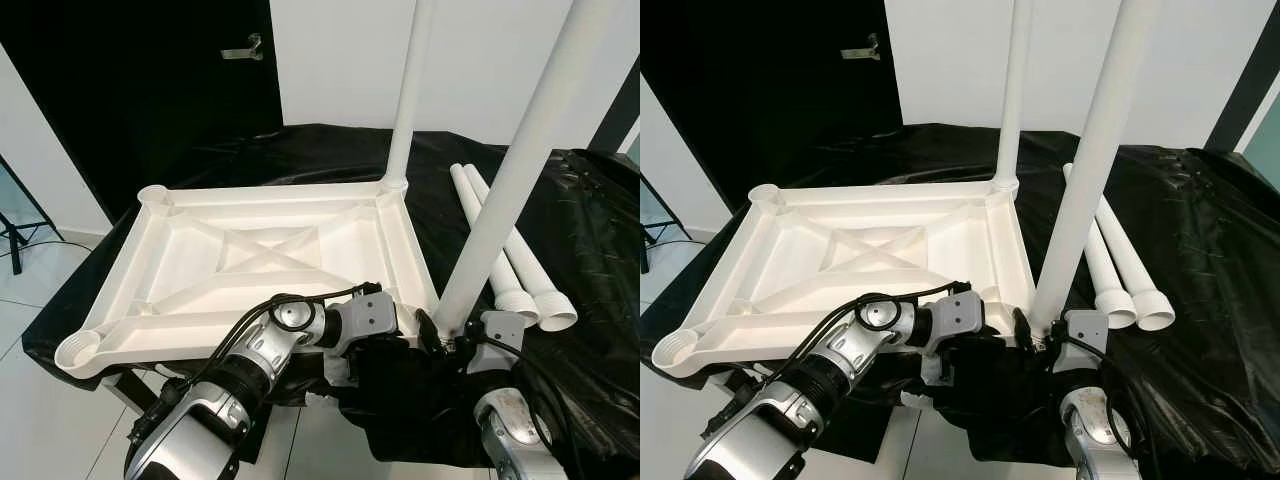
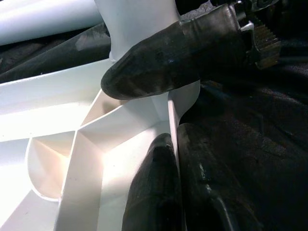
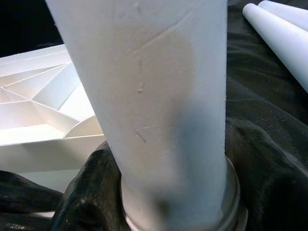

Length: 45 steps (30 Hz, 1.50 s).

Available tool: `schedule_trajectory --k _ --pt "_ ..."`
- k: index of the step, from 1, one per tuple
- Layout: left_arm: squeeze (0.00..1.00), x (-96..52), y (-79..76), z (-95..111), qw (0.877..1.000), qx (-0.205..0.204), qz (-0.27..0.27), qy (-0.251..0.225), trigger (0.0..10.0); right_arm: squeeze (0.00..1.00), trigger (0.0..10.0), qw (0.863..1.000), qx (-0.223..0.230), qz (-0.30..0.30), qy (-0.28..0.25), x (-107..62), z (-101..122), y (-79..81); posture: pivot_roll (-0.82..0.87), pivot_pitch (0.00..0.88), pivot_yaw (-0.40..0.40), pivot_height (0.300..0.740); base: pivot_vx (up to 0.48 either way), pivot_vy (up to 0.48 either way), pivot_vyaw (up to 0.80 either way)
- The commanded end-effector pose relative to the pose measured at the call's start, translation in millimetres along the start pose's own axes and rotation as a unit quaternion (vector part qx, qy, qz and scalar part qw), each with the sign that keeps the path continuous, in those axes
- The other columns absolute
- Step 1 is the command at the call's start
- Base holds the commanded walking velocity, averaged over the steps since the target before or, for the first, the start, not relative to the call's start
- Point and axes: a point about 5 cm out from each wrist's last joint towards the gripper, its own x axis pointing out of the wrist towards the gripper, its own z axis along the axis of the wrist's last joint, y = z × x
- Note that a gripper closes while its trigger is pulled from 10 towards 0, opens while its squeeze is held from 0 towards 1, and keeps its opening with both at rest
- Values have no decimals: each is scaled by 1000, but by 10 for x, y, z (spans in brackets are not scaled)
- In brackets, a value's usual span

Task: Building children table

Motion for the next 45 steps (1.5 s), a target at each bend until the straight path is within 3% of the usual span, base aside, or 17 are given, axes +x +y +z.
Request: schedule_trajectory --k 1,2,3,4,9,10,18,19,21,22,23,24,31,32,36,37,45 --pt "0 29 -379 -513 990 -84 -71 84 10000 0 3333 997 -19 -75 29 -31 -68 -271 157 0 8 740 0 0 0" --pt "0 34 -376 -510 990 -83 -71 84 10000 0 8314 997 -21 -61 29 -22 -69 -230 155 0 9 740 0 0 0" --pt "0 39 -376 -507 991 -83 -71 83 10000 8 10000 998 -21 -48 28 -14 -69 -201 155 0 9 740 0 0 0" --pt "0 44 -381 -507 991 -83 -71 83 10000 1000 10000 999 -22 -21 26 -3 -64 -165 155 0 10 740 0 0 0" --pt "0 41 -400 -527 990 -85 -73 85 10000 1000 10000 998 -38 49 28 7 -54 -110 152 0 8 740 0 0 0" --pt "0 39 -401 -532 990 -86 -72 85 10000 0 10000 997 -44 64 32 -10 -59 -94 153 0 6 740 0 0 0" --pt "0 53 -391 -521 990 -85 -71 84 10000 0 10000 985 -43 154 66 -129 -108 -37 139 0 9 740 0 0 0" --pt "0 58 -393 -518 990 -83 -74 84 10000 0 8157 980 -53 178 71 -150 -110 -26 135 0 9 740 0 0 0" --pt "0 62 -396 -516 990 -82 -75 84 10000 0 8157 977 -60 193 73 -165 -112 -19 134 0 9 740 0 0 0" --pt "0 66 -396 -512 990 -82 -76 84 10000 0 4588 972 -75 210 74 -169 -108 -14 133 0 11 740 0 0 0" --pt "0 70 -396 -507 990 -81 -77 83 10000 0 5412 968 -93 223 73 -168 -98 -19 133 0 11 740 0 0 0" --pt "0 73 -397 -503 990 -81 -78 82 10000 0 9098 964 -110 230 72 -159 -90 -54 131 0 14 740 0 0 0" --pt "0 76 -411 -501 990 -81 -80 81 10000 0 10000 958 -136 239 78 -27 -87 -214 138 0 11 740 0 0 0" --pt "0 76 -415 -503 990 -82 -80 81 10000 0 2902 955 -133 250 86 -15 -110 -215 140 0 10 740 0 0 0" --pt "0 75 -420 -505 990 -83 -80 80 10000 0 2902 951 -130 264 96 -4 -137 -217 140 0 10 740 0 0 0" --pt "0 67 -423 -511 990 -85 -79 80 10000 0 0 944 -117 289 111 -35 -174 -184 151 0 7 740 0 0 0" --pt "0 45 -435 -530 990 -88 -76 81 10000 0 0 960 -19 254 118 -131 -224 -70 157 0 4 740 0 0 0"
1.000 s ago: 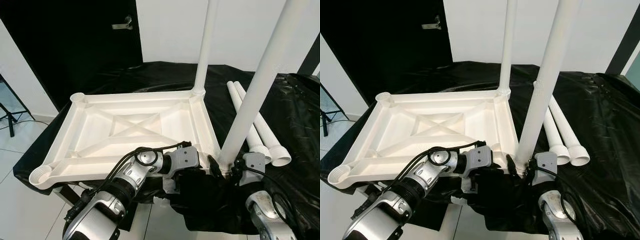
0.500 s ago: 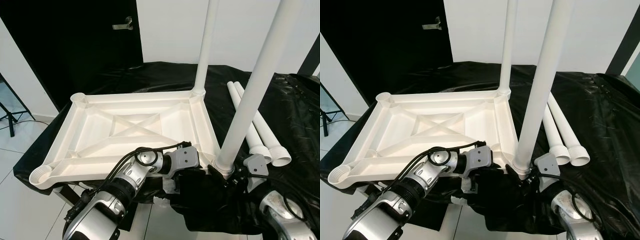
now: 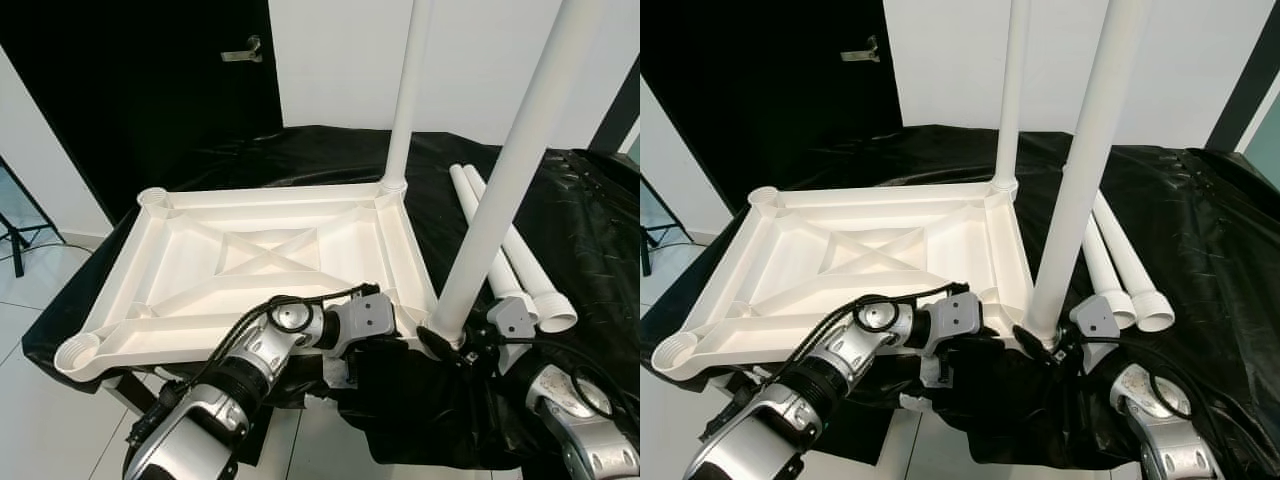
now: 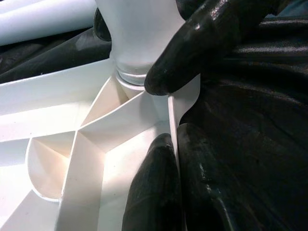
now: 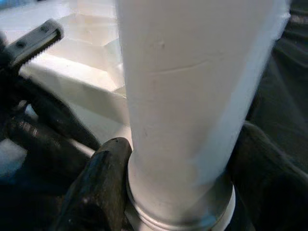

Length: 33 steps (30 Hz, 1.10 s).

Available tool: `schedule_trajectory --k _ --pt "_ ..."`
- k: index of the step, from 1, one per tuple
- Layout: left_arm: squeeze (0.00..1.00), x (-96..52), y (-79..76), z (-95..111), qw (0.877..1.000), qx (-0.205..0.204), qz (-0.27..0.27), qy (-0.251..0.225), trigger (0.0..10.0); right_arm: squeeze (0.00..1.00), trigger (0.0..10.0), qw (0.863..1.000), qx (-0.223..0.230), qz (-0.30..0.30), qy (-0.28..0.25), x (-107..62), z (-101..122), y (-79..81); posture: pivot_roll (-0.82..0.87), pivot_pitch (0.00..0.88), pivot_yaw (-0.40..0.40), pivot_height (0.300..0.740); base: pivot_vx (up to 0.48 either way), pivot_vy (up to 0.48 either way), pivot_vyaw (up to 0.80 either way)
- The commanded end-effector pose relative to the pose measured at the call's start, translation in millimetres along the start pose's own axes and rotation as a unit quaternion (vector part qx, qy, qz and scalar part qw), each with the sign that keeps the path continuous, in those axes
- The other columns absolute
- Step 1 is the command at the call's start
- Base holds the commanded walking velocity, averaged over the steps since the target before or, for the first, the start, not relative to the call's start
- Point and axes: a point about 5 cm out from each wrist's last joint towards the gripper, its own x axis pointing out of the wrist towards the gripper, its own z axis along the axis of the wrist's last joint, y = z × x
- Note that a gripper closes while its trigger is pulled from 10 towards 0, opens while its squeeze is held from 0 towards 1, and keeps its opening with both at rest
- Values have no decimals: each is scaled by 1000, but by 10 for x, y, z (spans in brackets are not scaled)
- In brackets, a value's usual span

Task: Building children table

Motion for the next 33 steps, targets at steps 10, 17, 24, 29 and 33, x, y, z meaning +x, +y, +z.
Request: schedule_trajectory --k 10,17,24,29,33 --pt "0 72 -416 -501 990 -90 -76 81 10000 0 0 942 96 -318 -47 -80 -76 -71 149 0 6 740 0 0 0" --pt "0 78 -403 -490 990 -87 -78 83 10000 0 0 944 79 -319 -38 -117 -73 -61 146 0 6 740 0 0 0" --pt "0 90 -410 -482 990 -88 -78 81 10000 365 10000 962 78 -262 -25 11 -74 22 148 0 4 740 0 0 0" --pt "0 78 -408 -490 990 -88 -77 83 10000 1000 10000 982 60 -175 -35 43 -6 -15 148 0 5 740 0 0 0" --pt "0 75 -403 -490 990 -88 -76 83 10000 0 10000 993 23 -115 -22 49 31 -101 143 0 8 740 0 0 0"
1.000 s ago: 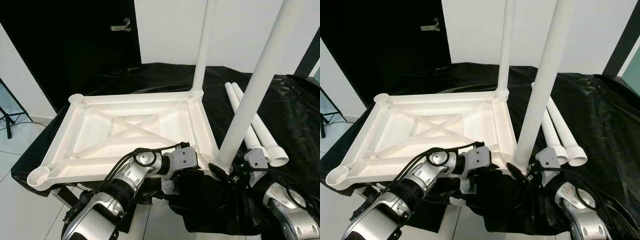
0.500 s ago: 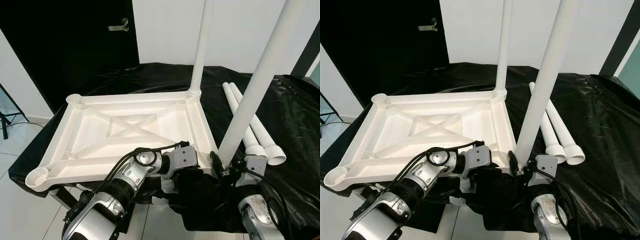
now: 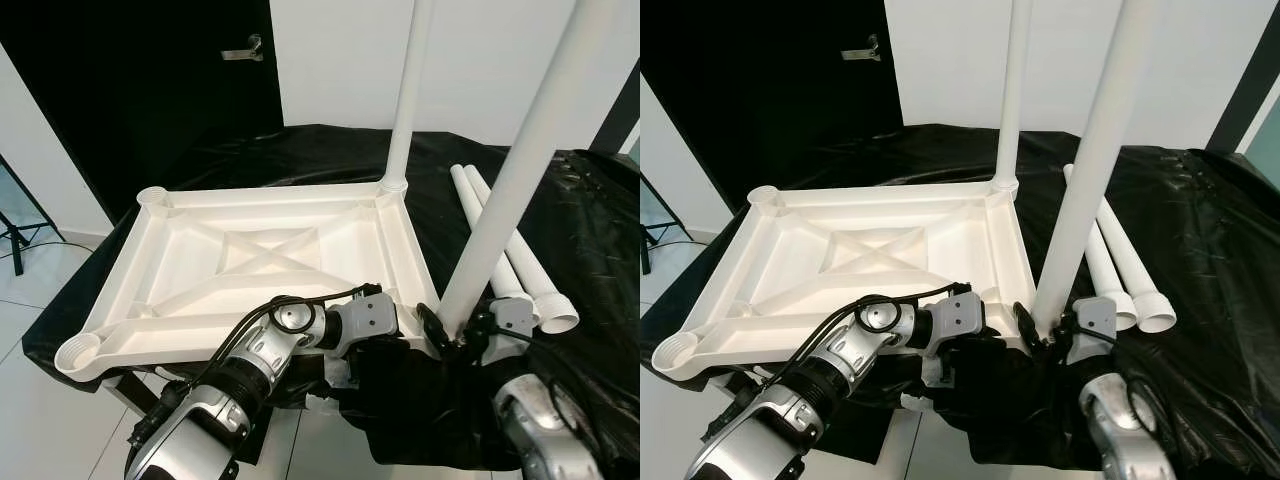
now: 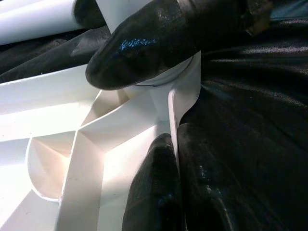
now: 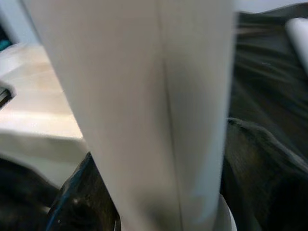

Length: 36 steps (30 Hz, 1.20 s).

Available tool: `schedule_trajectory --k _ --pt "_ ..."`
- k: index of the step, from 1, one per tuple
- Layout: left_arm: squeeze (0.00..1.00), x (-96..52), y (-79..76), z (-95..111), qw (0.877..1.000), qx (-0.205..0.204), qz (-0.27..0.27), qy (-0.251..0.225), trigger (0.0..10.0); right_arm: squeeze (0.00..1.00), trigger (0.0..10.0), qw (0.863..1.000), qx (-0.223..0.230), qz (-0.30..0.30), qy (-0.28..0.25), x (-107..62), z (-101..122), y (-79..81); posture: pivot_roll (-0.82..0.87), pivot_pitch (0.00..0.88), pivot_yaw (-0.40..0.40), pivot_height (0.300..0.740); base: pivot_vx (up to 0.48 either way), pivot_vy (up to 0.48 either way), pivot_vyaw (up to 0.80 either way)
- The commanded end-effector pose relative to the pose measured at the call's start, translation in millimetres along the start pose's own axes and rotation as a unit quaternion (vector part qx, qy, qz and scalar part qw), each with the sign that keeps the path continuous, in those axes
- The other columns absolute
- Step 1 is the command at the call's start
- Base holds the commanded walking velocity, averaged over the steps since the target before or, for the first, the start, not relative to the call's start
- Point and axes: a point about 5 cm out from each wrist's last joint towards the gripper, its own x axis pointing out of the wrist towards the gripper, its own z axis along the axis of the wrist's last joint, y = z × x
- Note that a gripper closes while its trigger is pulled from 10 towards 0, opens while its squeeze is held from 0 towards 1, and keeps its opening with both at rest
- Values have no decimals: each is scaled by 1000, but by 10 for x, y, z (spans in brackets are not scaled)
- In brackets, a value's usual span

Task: Building children table

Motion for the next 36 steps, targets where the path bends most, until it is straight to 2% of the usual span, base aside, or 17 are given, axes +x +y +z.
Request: schedule_trajectory --k 1,2,4,6,7,11,16,17,22,24,26,27,28,30,32,35,36 --pt "0 46 -412 -529 989 -88 -81 87 10000 0 10000 999 1 3 38 -42 -114 -85 142 0 8 740 0 0 0" --pt "0 46 -411 -528 989 -88 -81 87 10000 0 10000 999 -6 29 46 -39 -116 -97 142 0 8 740 0 0 0" --pt "0 46 -411 -528 989 -88 -81 87 10000 0 10000 999 -6 29 46 -39 -116 -97 142 0 8 740 0 0 0" --pt "0 50 -411 -525 989 -88 -81 86 10000 0 10000 992 -9 102 71 -61 -145 -45 149 0 2 740 0 0 0" --pt "0 50 -411 -525 989 -88 -81 86 10000 0 10000 992 -9 102 71 -61 -145 -45 149 0 2 740 0 0 0" --pt "0 47 -417 -530 989 -90 -79 86 10000 0 10000 975 12 186 119 -137 -236 57 154 0 2 740 0 0 0" --pt "0 36 -427 -546 989 -92 -78 87 10000 0 10000 968 20 213 132 -182 -273 103 156 0 4 740 0 0 0" --pt "0 30 -428 -552 989 -92 -78 88 10000 0 0 968 25 214 129 -181 -274 103 156 0 6 740 0 0 0" --pt "0 23 -425 -557 989 -91 -79 89 10000 0 0 969 32 213 125 -189 -285 114 151 0 12 740 0 0 0" --pt "0 19 -416 -554 989 -89 -81 90 10000 0 0 983 40 151 96 -160 -253 128 153 0 11 740 0 0 0" --pt "0 10 -398 -550 989 -87 -79 92 10000 0 0 997 46 30 59 -142 -233 136 152 0 13 740 0 0 0" --pt "0 10 -398 -550 989 -87 -79 92 10000 0 0 997 46 30 59 -142 -233 136 152 0 13 740 0 0 0" --pt "0 7 -391 -550 989 -87 -78 93 10000 0 0 997 49 -17 51 -149 -246 137 152 0 13 740 0 0 0" --pt "0 7 -397 -551 989 -85 -79 94 10000 0 0 985 59 -154 43 -209 -286 44 156 0 18 740 0 0 0" --pt "0 3 -404 -554 989 -85 -81 94 10000 0 0 969 70 -233 44 -244 -296 -61 148 0 26 740 0 0 0" --pt "0 -1 -405 -557 989 -85 -82 94 10000 0 0 965 75 -247 44 -241 -294 -96 145 0 27 740 0 0 0" --pt "0 -2 -409 -561 988 -84 -85 96 10000 0 0 969 72 -232 44 -213 -293 -65 146 0 28 740 0 0 0"
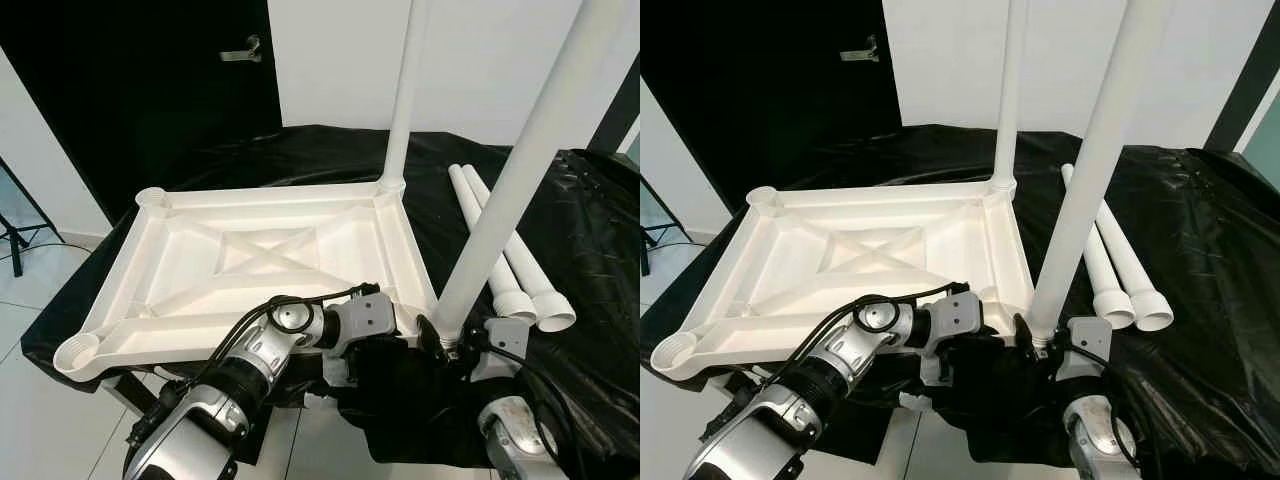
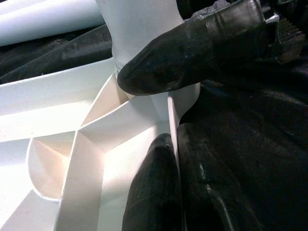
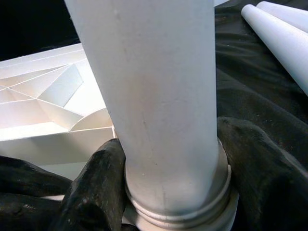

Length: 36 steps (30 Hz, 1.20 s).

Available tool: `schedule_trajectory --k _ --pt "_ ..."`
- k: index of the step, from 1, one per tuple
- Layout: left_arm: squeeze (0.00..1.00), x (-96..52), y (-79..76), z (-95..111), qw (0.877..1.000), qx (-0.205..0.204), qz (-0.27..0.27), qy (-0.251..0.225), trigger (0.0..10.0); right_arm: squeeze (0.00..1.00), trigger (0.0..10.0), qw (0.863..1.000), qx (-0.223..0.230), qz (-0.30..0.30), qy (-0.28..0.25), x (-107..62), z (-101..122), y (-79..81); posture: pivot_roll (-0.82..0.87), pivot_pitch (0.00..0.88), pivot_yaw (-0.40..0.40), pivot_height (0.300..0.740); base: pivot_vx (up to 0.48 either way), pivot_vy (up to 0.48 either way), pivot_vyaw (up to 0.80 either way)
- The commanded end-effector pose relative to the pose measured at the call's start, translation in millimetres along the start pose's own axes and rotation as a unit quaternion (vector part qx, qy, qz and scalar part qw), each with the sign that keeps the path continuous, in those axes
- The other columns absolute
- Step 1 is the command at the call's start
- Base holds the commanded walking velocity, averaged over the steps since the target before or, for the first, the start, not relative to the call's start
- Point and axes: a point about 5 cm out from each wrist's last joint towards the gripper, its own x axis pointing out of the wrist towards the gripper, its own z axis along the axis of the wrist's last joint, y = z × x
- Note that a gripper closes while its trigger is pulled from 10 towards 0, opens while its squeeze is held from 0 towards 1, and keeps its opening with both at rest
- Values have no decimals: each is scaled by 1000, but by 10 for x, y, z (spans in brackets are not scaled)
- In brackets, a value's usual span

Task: Building children table

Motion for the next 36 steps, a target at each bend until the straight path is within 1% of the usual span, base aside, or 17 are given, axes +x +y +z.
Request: schedule_trajectory --k 1,5,6,7,10,11,16,17,24,26,27,29,30,31,33,35,36 --pt "0 34 -417 -528 989 -80 -90 91 10000 0 0 996 -7 -82 23 8 -61 -279 147 0 29 740 0 0 0" --pt "0 36 -402 -516 989 -78 -89 90 10000 0 0 999 -16 -34 20 42 -53 -160 148 0 29 740 0 0 0" --pt "0 38 -393 -509 989 -77 -88 90 10000 0 4745 999 -20 -23 16 57 -43 -115 150 0 27 740 0 0 0" --pt "0 39 -387 -504 989 -77 -87 89 10000 627 10000 1000 -25 -10 14 74 -32 -83 153 0 26 740 0 0 0" --pt "0 40 -383 -501 989 -77 -86 89 10000 627 10000 1000 -29 -2 13 85 -26 -64 153 0 26 740 0 0 0" --pt "0 38 -385 -503 989 -77 -85 88 10000 1000 10000 999 -33 11 9 91 -12 -50 156 0 24 740 0 0 0" --pt "0 16 -398 -532 989 -81 -82 91 10000 1000 10000 998 -63 27 10 109 45 -57 156 0 20 740 0 0 0" --pt "0 9 -400 -541 989 -82 -79 92 10000 0 10000 997 -77 23 18 113 72 -79 154 0 16 740 0 0 0" --pt "0 68 -241 -384 996 -72 -27 49 10000 0 10000 995 -81 10 55 2 77 -130 135 0 19 740 0 0 0" --pt "153 83 -180 -320 997 -75 -6 27 10000 0 10000 995 -77 3 59 -27 85 -156 131 0 21 740 0 0 0" --pt "1000 86 -169 -295 997 -78 -4 16 10000 0 10000 996 -75 1 57 -39 94 -169 124 0 24 740 0 0 0" --pt "1000 86 -169 -295 997 -78 -4 16 10000 0 10000 996 -75 1 57 -39 94 -169 124 0 24 740 0 0 0" --pt "1000 90 -169 -276 997 -78 -5 7 10000 0 3843 996 -73 0 57 -52 97 -175 119 0 26 740 0 0 0" --pt "1000 98 -163 -250 997 -75 -2 -4 10000 0 0 996 -73 -3 56 -70 103 -180 117 0 26 740 0 0 0" --pt "1000 110 -151 -216 997 -70 6 -17 10000 0 0 995 -75 -6 58 -96 118 -183 114 0 23 740 0 0 0" --pt "1000 123 -133 -185 997 -64 19 -27 10000 0 6627 995 -77 -11 65 -121 137 -195 115 0 17 740 0 0 0" --pt "796 132 -121 -163 997 -63 28 -35 10000 0 10000 994 -75 -15 73 -148 144 -214 115 0 14 740 0 0 0"
